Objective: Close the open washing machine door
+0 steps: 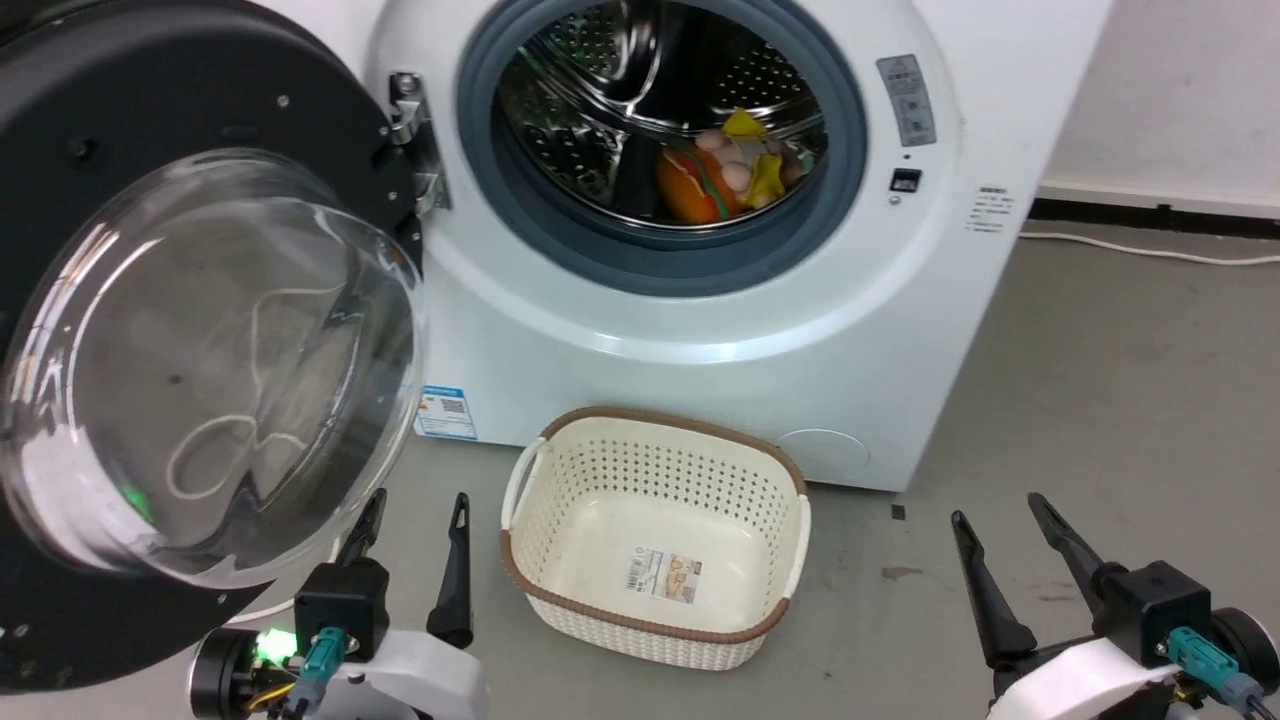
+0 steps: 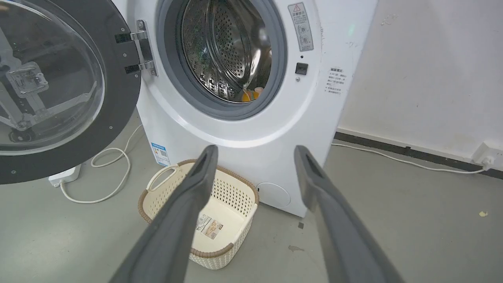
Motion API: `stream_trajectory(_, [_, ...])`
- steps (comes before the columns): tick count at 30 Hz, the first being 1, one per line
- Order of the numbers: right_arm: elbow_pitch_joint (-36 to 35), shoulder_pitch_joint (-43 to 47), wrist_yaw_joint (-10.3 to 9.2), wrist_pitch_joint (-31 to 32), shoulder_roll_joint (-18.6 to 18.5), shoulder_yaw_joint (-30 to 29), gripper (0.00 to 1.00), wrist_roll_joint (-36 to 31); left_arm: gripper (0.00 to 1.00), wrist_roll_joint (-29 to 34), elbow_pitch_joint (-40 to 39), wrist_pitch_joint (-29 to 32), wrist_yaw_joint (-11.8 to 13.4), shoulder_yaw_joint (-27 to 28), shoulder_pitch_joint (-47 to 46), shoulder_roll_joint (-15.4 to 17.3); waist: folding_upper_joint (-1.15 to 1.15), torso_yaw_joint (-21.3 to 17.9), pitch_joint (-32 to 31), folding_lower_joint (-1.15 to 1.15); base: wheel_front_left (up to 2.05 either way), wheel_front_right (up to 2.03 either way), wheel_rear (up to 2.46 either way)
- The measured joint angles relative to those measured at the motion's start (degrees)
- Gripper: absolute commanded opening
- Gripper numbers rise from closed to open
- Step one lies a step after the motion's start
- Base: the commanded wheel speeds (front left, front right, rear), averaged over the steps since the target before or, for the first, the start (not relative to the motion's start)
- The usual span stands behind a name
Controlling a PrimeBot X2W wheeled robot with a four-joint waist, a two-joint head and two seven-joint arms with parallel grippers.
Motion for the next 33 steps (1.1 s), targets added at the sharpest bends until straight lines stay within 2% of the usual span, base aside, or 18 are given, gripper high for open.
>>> stream_trajectory(12, [-0.3,1.2,0.0,-1.3,0.0,0.7,1.0,0.2,1.0,0.0,-0.1,-1.3,0.2,-1.5,0.0,0.2,0.0,5.0,-0.3,0.0,0.0,0.0,0.0])
stream_trajectory(27, [-0.1,1.0,0.0,-3.5,-1.3,5.0,1.0,1.0,1.0,0.0,-3.1,-3.4,3.0,-2.1,1.3,0.7,0.0,10.1,0.7,0.0,0.0,0.0,0.0])
stream_trajectory(33, [0.0,0.8,0.0,-4.2,-1.5,6.2,1.0,1.7,1.0,-0.1,-3.9,-4.2,3.2,-2.4,1.5,0.8,0.0,11.6,0.8,0.0,0.0,0.0,0.0])
